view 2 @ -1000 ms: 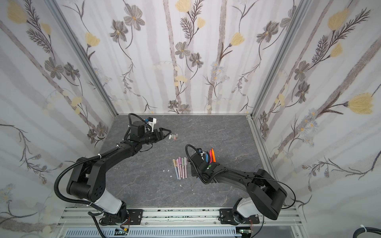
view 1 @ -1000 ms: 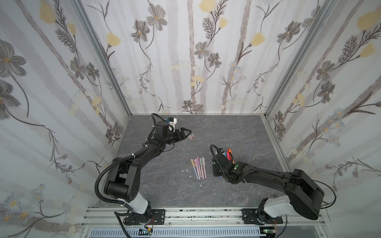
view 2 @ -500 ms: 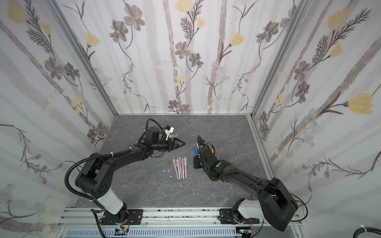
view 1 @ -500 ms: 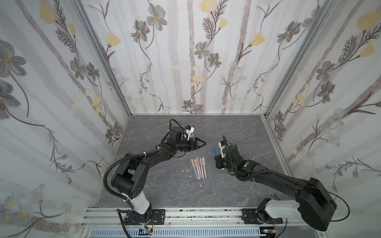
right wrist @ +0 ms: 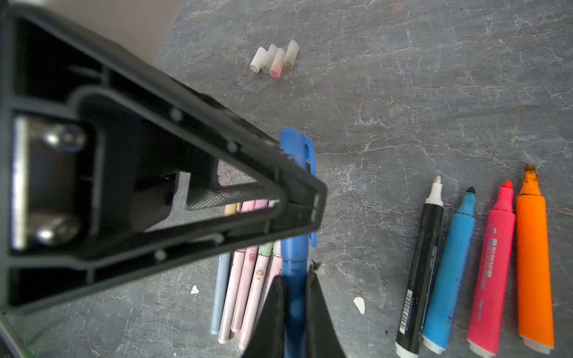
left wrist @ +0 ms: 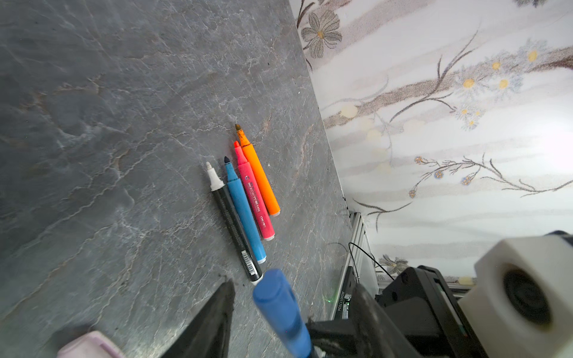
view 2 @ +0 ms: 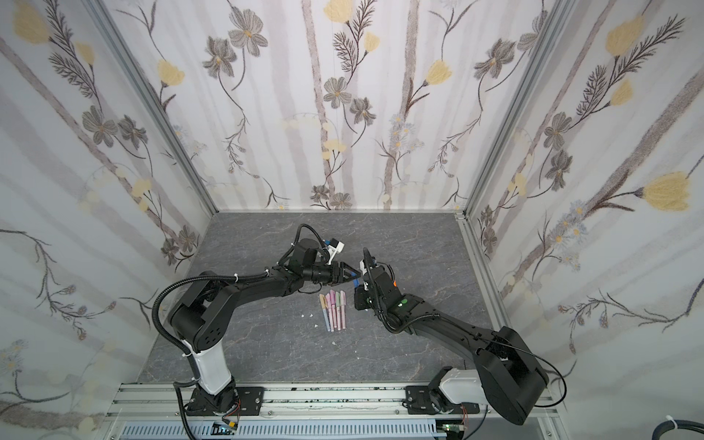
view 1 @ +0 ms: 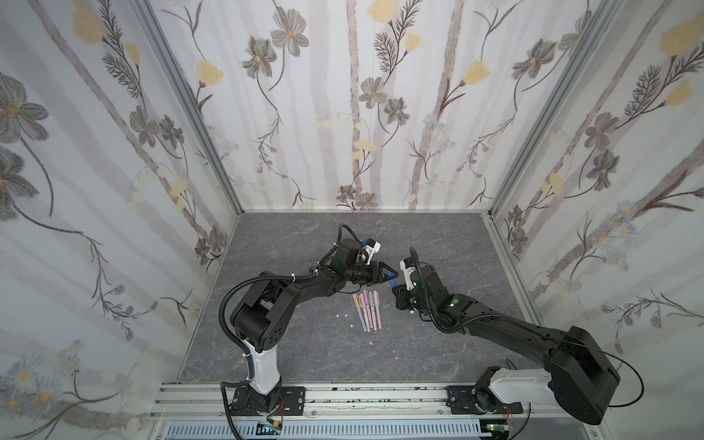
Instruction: Open the pen caps
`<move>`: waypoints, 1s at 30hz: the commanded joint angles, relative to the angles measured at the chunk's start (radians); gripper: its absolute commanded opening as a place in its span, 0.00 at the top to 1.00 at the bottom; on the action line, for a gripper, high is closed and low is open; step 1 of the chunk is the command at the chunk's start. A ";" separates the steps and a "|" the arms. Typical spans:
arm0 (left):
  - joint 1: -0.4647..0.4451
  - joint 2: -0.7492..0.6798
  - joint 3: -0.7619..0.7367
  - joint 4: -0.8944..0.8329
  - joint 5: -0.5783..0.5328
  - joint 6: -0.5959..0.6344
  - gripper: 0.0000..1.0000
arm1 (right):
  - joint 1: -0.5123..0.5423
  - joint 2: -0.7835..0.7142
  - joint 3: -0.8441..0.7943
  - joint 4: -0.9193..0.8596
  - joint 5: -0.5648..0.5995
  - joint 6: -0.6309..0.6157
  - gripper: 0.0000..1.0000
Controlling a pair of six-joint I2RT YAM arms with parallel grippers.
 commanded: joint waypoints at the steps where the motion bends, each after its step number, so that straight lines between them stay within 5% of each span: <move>1: -0.009 0.022 0.026 0.031 -0.007 -0.006 0.47 | 0.000 0.004 0.009 0.040 -0.007 -0.007 0.99; 14: -0.019 0.049 0.048 0.013 -0.014 0.001 0.72 | -0.007 0.002 0.013 0.043 0.000 -0.010 0.99; 21: -0.020 0.049 0.052 0.011 -0.010 0.003 0.97 | -0.011 0.005 0.008 0.046 0.001 -0.007 0.99; 24: -0.019 0.046 0.052 0.008 -0.012 0.003 1.00 | -0.012 -0.001 0.002 0.047 0.000 -0.009 0.98; 30: -0.013 0.040 0.052 0.009 -0.009 -0.022 1.00 | -0.014 -0.038 -0.050 0.109 -0.016 -0.007 0.73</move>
